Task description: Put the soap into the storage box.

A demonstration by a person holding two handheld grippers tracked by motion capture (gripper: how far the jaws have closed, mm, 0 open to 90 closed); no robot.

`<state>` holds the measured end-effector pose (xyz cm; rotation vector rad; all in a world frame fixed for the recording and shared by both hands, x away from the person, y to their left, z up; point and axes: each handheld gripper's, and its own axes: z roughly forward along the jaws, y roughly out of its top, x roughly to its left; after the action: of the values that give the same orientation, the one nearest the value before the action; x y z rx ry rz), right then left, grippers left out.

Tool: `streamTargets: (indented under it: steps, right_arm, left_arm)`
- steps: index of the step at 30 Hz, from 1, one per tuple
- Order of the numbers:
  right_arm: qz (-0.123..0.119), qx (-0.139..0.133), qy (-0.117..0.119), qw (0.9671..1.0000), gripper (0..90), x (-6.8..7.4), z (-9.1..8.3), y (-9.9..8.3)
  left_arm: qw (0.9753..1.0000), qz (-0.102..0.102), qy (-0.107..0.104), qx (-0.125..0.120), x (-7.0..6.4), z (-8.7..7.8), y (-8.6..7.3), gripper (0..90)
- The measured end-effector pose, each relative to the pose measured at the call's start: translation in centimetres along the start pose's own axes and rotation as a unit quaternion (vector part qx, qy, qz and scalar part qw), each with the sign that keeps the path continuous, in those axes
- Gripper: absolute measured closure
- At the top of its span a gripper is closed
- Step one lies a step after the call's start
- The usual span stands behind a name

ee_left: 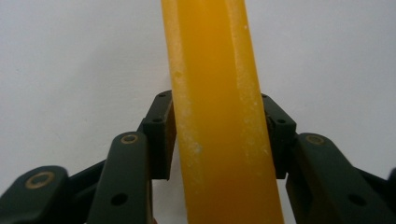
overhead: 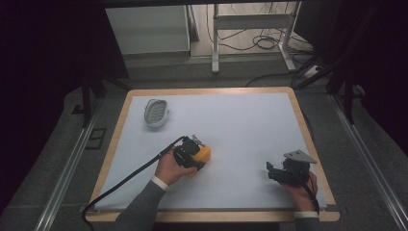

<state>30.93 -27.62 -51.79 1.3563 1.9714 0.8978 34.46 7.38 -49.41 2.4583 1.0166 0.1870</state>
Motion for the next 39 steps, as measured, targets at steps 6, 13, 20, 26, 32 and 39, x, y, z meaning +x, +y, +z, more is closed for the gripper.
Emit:
streamTargets:
  steps: [6,13,20,26,32,39]
  right_arm:
    - [-0.007,0.004,-0.005,1.0000,9.3,0.1,0.1,0.0]
    - [-0.005,-0.001,-0.006,1.0000,9.3,0.2,-0.1,0.1]
    - [-0.005,-0.004,-0.010,0.9999,9.3,0.0,-0.1,0.1]
    - [-0.005,-0.004,-0.011,0.9999,9.3,0.0,-0.2,0.1]
    - [-0.008,-0.004,-0.011,0.9999,9.4,0.2,-0.2,0.1]
    - [-0.005,-0.008,-0.015,0.9998,9.3,0.1,-0.3,0.2]
  left_arm:
    - [1.0000,0.003,0.007,-0.002,0.0,-0.2,-0.1,60.7]
    - [0.9999,0.003,-0.011,-0.004,0.3,-0.4,-0.1,61.1]
    - [0.9993,-0.002,-0.024,-0.030,0.7,-1.5,-0.1,61.1]
    - [0.9986,-0.014,-0.026,-0.043,1.6,-2.6,-0.5,61.1]
    - [0.9980,-0.028,-0.023,-0.052,2.8,-3.6,-1.0,61.1]
    - [0.9973,-0.038,-0.021,-0.060,3.8,-4.4,-1.7,61.2]
